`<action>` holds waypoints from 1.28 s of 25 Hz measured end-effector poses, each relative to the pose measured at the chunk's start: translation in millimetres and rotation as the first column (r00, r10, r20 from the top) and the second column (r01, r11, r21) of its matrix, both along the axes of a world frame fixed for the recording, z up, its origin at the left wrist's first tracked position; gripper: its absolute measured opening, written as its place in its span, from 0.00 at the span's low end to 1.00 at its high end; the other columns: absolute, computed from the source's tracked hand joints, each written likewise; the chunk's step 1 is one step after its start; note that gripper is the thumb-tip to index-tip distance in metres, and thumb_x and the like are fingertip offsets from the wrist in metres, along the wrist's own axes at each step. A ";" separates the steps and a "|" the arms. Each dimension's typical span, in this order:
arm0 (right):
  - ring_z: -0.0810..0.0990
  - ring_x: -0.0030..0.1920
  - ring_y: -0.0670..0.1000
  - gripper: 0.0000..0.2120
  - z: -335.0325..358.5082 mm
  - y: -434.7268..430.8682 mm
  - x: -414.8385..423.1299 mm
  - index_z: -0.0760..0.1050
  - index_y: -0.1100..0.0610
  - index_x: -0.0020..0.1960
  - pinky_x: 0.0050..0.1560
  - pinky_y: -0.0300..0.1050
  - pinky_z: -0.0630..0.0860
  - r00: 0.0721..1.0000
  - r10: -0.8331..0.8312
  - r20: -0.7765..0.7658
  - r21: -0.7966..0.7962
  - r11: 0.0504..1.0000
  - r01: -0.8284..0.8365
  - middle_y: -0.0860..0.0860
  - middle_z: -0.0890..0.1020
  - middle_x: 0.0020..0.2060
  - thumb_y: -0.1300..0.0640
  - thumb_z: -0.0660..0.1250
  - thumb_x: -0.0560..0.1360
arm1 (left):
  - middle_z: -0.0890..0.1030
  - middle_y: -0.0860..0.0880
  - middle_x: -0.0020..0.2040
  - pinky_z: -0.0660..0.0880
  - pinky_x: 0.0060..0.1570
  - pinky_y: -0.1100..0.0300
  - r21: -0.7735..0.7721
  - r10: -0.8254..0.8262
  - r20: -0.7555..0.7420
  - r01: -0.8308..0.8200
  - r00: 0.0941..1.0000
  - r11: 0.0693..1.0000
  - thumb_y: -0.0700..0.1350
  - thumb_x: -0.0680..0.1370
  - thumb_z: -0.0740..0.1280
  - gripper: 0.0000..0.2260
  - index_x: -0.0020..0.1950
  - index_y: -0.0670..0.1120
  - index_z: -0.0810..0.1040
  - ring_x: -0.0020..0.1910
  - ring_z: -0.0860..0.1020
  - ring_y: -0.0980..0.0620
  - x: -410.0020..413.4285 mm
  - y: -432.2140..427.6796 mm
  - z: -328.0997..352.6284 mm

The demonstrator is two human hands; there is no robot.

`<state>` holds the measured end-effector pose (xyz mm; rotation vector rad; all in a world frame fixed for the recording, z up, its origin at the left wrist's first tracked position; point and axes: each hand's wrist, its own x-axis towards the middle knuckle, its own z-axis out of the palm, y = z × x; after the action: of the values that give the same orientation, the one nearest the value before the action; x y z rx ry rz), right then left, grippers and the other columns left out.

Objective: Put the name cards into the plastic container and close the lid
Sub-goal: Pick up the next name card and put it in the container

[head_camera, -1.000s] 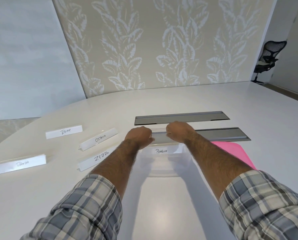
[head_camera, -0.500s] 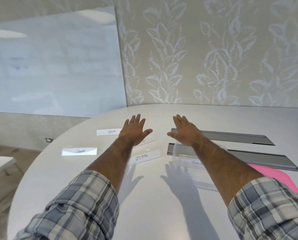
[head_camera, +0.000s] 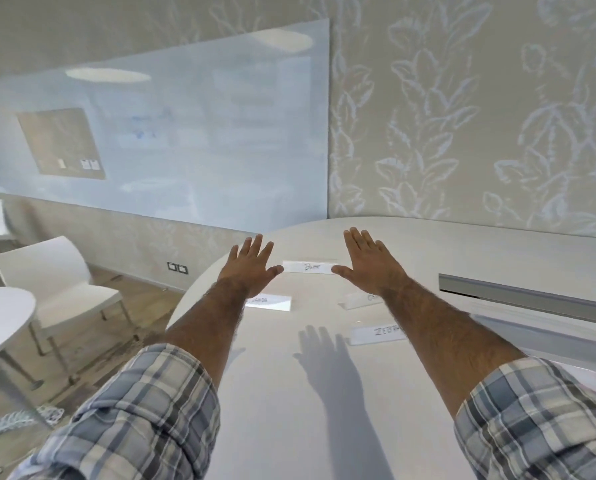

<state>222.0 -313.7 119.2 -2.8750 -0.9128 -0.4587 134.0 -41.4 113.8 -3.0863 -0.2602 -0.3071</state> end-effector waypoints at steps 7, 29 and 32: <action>0.48 0.80 0.56 0.41 -21.2 93.0 13.6 0.44 0.58 0.81 0.78 0.57 0.52 0.999 0.019 -0.038 -0.027 0.999 -0.020 0.55 0.48 0.81 0.34 0.54 0.79 | 0.40 0.48 0.82 0.42 0.78 0.46 -0.049 0.005 -0.038 -0.006 0.999 0.999 0.62 0.83 0.50 0.32 0.82 0.51 0.46 0.81 0.41 0.48 8.3 89.3 -22.9; 0.52 0.80 0.56 0.40 -103.7 186.2 77.4 0.49 0.61 0.80 0.78 0.56 0.49 0.988 -0.024 -0.153 -0.273 0.962 -0.019 0.56 0.56 0.79 0.37 0.57 0.79 | 0.54 0.48 0.82 0.52 0.78 0.50 -0.096 -0.179 -0.259 0.159 0.949 0.983 0.54 0.81 0.65 0.34 0.82 0.50 0.52 0.80 0.52 0.49 93.9 163.8 -111.7; 0.59 0.77 0.56 0.39 -113.5 191.9 82.6 0.53 0.60 0.78 0.76 0.55 0.54 0.980 -0.002 -0.201 -0.273 0.961 -0.054 0.55 0.64 0.76 0.37 0.60 0.78 | 0.58 0.54 0.81 0.61 0.74 0.49 -0.187 -0.143 -0.310 0.088 0.940 0.979 0.55 0.81 0.63 0.30 0.81 0.54 0.55 0.79 0.59 0.51 99.1 169.1 -120.4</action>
<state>304.6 -121.8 5.7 -3.0765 -1.0527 -0.0376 233.1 127.8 -6.6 -3.2568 -0.0970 0.2328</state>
